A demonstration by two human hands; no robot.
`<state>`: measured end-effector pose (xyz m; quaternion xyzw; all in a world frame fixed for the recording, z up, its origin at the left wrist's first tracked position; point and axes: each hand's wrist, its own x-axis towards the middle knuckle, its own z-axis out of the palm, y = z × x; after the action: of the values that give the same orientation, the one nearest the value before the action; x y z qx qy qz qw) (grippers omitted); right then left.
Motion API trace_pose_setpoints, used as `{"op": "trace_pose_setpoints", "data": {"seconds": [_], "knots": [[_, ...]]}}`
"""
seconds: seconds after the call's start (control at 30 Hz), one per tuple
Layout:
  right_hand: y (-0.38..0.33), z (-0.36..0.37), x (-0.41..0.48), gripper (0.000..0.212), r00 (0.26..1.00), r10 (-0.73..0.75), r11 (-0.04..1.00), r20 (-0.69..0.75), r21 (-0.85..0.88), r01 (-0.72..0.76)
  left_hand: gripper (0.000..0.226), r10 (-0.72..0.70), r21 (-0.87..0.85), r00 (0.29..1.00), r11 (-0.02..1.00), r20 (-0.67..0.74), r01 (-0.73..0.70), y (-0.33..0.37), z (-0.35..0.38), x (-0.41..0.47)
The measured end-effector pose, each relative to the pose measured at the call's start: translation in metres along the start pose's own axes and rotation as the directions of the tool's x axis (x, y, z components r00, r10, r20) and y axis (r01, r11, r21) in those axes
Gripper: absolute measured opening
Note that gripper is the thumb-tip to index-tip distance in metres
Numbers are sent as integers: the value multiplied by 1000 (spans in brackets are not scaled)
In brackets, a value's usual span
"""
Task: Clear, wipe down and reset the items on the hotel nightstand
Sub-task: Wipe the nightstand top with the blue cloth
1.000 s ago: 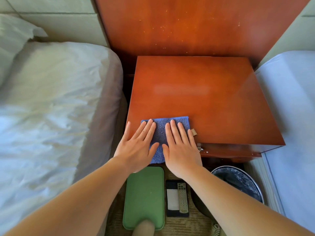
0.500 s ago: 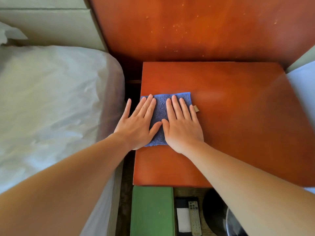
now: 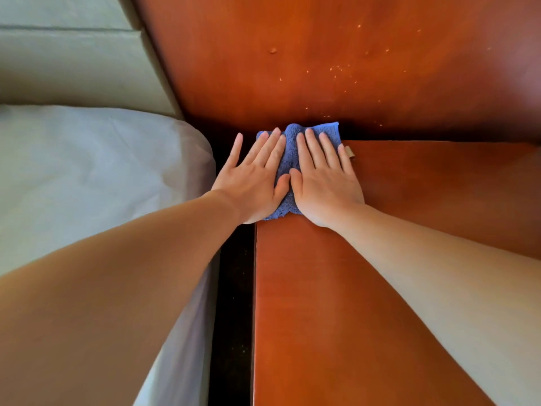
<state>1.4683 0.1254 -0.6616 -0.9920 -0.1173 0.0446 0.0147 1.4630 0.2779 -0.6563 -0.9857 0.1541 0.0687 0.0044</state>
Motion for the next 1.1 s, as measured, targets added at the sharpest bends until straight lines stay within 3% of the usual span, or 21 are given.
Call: {"op": "trace_pose_setpoints", "data": {"seconds": [0.37, 0.57, 0.83, 1.1], "knots": [[0, -1, 6, 58, 1000, -6, 1000, 11, 4, 6, 65, -48, 81, 999, 996, 9, 47, 4, -5, 3], [4, -4, -4, 58, 995, -51, 998, 91, 52, 47, 64, -183, -37, 983, 982, 21, 184, 23, 2, -17], [-5, 2, -100, 60, 989, -129, 991, 73, 53, 125, 68, -178, -179, 983, 967, 33, 181, 58, 15, -108], [-15, 13, -220, 66, 990, -140, 988, 5, 73, 140, 80, -128, -168, 989, 976, 80, 140, 95, 27, -212]]}}
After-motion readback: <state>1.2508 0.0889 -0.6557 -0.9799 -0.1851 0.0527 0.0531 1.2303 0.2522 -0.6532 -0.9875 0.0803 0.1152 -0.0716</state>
